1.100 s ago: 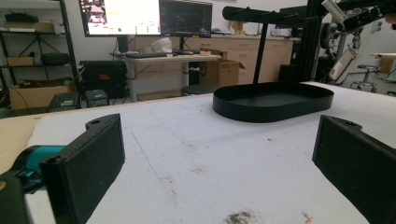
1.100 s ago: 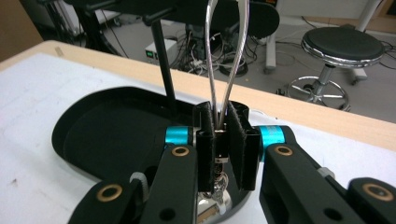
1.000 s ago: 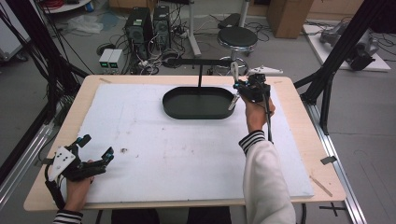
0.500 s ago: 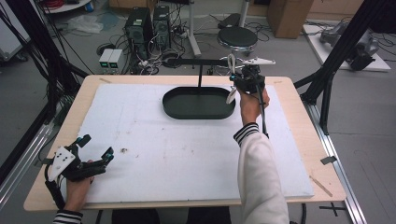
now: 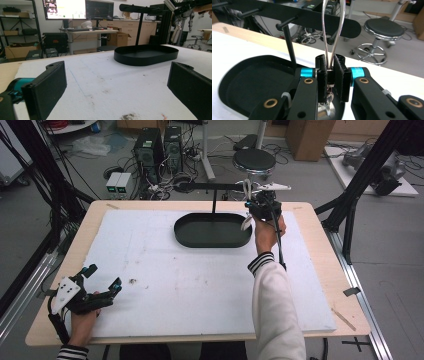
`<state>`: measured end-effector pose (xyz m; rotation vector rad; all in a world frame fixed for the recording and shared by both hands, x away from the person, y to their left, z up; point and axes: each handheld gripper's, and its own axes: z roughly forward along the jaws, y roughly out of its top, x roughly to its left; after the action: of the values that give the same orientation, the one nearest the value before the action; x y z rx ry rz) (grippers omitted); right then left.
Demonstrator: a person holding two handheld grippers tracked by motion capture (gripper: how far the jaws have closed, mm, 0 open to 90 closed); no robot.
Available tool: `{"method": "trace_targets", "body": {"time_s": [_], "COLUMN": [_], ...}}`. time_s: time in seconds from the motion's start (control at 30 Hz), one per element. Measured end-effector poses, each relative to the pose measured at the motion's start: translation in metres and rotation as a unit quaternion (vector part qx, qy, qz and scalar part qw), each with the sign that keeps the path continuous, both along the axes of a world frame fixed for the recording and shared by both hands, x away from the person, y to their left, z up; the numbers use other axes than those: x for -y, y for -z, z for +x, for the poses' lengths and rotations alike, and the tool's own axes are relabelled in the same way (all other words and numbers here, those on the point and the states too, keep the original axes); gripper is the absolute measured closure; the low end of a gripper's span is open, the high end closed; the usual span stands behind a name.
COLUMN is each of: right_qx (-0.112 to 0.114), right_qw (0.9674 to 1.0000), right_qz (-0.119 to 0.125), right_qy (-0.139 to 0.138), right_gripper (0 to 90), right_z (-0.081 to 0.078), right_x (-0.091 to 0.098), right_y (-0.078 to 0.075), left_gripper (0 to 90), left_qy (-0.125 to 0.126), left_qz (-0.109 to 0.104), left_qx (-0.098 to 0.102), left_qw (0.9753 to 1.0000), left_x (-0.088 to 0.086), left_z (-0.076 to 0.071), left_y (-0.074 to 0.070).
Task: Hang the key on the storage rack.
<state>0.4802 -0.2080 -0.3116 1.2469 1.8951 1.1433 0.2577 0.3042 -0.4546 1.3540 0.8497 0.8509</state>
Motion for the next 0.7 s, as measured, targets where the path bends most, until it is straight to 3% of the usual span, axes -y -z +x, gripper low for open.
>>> {"method": "trace_targets", "body": {"time_s": [0.37,0.7], "right_qx": [-0.008,-0.017], "right_qw": [1.0000,0.9999], "right_qz": [0.000,0.003], "right_qy": [0.004,0.003], "right_gripper": [81.9,81.9], "right_z": [-0.007,-0.001], "right_x": [0.005,0.001], "right_y": [0.008,0.018], "left_gripper": [2.8,2.8], "left_qy": [0.000,0.000], "left_qz": [0.002,0.001], "left_qx": [0.001,0.002], "left_qw": [1.0000,1.0000], "left_x": [0.000,0.000], "left_z": [0.000,0.000], "left_y": [0.000,0.000]}}
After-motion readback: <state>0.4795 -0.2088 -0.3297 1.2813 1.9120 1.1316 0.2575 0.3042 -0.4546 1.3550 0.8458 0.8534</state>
